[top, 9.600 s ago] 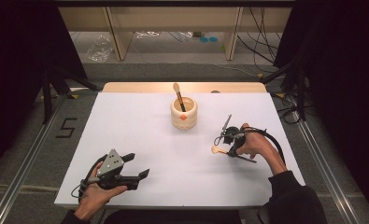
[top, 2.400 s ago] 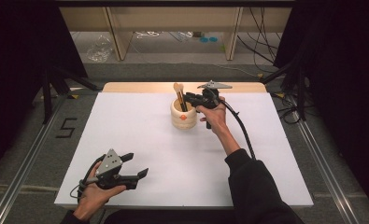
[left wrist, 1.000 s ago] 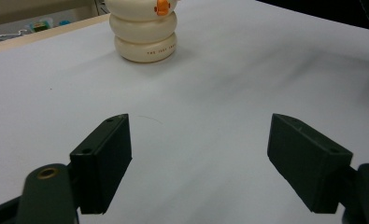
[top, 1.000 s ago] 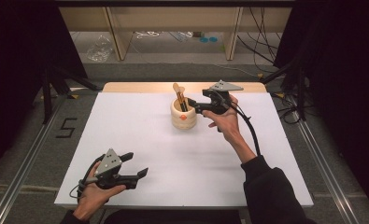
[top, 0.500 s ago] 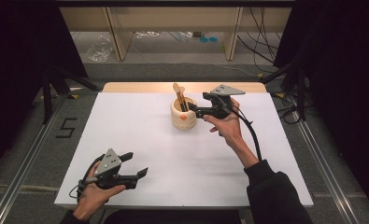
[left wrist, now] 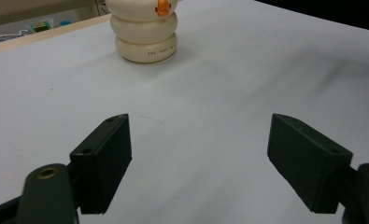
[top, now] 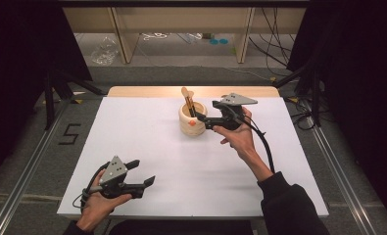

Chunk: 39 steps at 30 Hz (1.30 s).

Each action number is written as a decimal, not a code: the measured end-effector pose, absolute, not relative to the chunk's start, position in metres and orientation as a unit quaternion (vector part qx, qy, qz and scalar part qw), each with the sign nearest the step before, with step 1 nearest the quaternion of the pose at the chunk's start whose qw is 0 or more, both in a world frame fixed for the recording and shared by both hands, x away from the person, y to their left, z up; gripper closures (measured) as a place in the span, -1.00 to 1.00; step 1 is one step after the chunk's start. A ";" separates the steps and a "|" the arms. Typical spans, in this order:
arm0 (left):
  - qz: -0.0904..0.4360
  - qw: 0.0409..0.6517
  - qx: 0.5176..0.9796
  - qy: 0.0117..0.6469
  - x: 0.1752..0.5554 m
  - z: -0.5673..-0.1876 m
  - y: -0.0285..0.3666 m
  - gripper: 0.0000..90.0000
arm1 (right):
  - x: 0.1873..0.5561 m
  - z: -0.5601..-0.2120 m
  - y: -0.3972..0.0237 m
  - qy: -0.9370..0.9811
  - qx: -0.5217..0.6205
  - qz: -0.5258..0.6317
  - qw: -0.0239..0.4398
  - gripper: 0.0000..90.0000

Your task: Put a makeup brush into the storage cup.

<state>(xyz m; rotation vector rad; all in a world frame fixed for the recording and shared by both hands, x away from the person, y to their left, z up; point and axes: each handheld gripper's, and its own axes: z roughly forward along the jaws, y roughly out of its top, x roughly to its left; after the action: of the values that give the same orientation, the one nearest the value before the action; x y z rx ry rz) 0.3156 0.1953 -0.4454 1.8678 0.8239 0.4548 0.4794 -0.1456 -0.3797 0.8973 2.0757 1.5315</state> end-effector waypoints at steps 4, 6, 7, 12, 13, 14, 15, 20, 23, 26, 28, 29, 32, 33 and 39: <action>0.192 0.499 0.773 0.342 0.316 -0.445 0.196 -0.52 | 0.476 -0.381 -0.146 0.745 0.322 0.549 0.199 -0.51; 0.189 0.501 0.768 0.353 0.315 -0.446 0.195 -0.52 | 0.474 -0.381 -0.146 0.746 0.322 0.549 0.198 -0.51; 0.189 0.500 0.768 0.352 0.315 -0.446 0.195 -0.52 | 0.473 -0.381 -0.147 0.745 0.320 0.551 0.197 -0.51; 0.189 0.501 0.768 0.352 0.315 -0.446 0.195 -0.52 | 0.470 -0.381 -0.148 0.746 0.322 0.550 0.192 -0.52; 0.187 0.501 0.768 0.352 0.315 -0.446 0.195 -0.52 | 0.469 -0.381 -0.148 0.746 0.322 0.551 0.192 -0.52; 0.188 0.500 0.769 0.350 0.315 -0.446 0.195 -0.52 | 0.469 -0.382 -0.149 0.745 0.316 0.552 0.202 -0.52; 0.184 0.502 0.770 0.349 0.315 -0.446 0.195 -0.52 | 0.468 -0.382 -0.149 0.747 0.321 0.550 0.193 -0.52; 0.188 0.501 0.773 0.341 0.316 -0.445 0.196 -0.52 | 0.465 -0.385 -0.152 0.747 0.323 0.546 0.198 -0.54; 0.190 0.497 0.772 0.349 0.315 -0.445 0.196 -0.52 | 0.464 -0.386 -0.154 0.745 0.325 0.548 0.197 -0.55; 0.190 0.500 0.768 0.352 0.315 -0.445 0.195 -0.52 | 0.462 -0.386 -0.157 0.746 0.327 0.547 0.195 -0.55; 0.189 0.500 0.769 0.351 0.315 -0.446 0.195 -0.52 | 0.461 -0.387 -0.158 0.745 0.327 0.547 0.196 -0.55; 0.188 0.500 0.768 0.353 0.315 -0.446 0.195 -0.52 | 0.460 -0.388 -0.159 0.746 0.329 0.545 0.196 -0.56; 0.190 0.499 0.769 0.352 0.315 -0.445 0.196 -0.52 | 0.458 -0.390 -0.160 0.746 0.329 0.544 0.196 -0.57; 0.190 0.500 0.769 0.352 0.315 -0.445 0.196 -0.52 | 0.458 -0.390 -0.161 0.748 0.323 0.544 0.201 -0.57; 0.189 0.502 0.767 0.350 0.316 -0.446 0.196 -0.52 | 0.451 -0.392 -0.162 0.748 0.330 0.544 0.190 -0.60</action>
<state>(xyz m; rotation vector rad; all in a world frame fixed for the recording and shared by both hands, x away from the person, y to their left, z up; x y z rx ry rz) 0.3157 0.1958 -0.4455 1.8539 0.8465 0.4575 0.4511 -0.1625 -0.3916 0.9266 2.1025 1.5290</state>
